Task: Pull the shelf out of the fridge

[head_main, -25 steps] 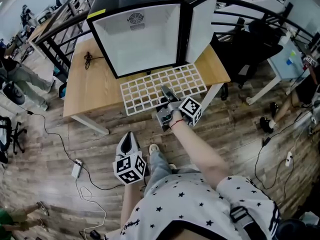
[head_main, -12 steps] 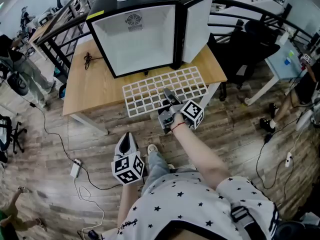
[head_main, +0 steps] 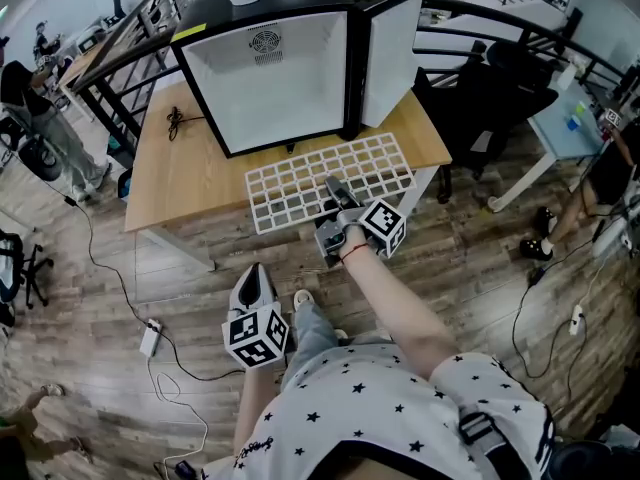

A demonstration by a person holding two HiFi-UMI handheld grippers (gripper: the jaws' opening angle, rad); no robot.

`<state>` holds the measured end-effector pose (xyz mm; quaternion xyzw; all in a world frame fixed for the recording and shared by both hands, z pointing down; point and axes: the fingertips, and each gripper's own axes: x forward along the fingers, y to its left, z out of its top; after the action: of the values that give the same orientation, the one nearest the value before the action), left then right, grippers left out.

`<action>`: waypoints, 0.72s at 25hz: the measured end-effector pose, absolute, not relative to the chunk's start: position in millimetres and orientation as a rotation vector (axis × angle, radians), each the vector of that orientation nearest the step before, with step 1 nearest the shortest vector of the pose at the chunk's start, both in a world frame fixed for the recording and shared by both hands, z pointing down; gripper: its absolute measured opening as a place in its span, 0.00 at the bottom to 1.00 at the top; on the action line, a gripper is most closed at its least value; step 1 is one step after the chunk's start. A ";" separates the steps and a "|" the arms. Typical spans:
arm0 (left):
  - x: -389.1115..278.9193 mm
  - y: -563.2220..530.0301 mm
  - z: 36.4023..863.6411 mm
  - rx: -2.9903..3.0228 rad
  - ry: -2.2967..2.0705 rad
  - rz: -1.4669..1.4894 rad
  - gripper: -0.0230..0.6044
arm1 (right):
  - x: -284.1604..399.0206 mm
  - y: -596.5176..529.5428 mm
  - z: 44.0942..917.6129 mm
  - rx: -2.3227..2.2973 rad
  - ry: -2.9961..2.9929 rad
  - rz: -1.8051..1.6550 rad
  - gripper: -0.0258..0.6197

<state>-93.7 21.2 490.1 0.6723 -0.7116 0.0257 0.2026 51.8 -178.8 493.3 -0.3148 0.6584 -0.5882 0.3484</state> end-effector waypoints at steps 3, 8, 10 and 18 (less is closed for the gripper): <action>-91.9 19.8 490.3 1.872 -1.985 0.068 0.05 | 51.1 -180.3 491.3 -0.808 1.709 -1.524 0.10; -89.7 16.9 491.4 1.866 -1.985 0.065 0.05 | 49.9 -184.0 489.6 -0.801 1.708 -1.526 0.10; -90.8 16.6 492.8 1.862 -1.985 0.065 0.05 | 48.3 -185.0 490.4 -0.800 1.709 -1.527 0.10; -97.2 14.1 494.1 1.847 -1.980 0.051 0.05 | 43.1 -187.6 492.1 -0.803 1.692 -1.534 0.10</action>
<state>-97.2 14.1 494.1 0.6661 -0.7140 0.0186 0.2148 43.1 -187.6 492.1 -0.3103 0.6540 -0.5931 0.3525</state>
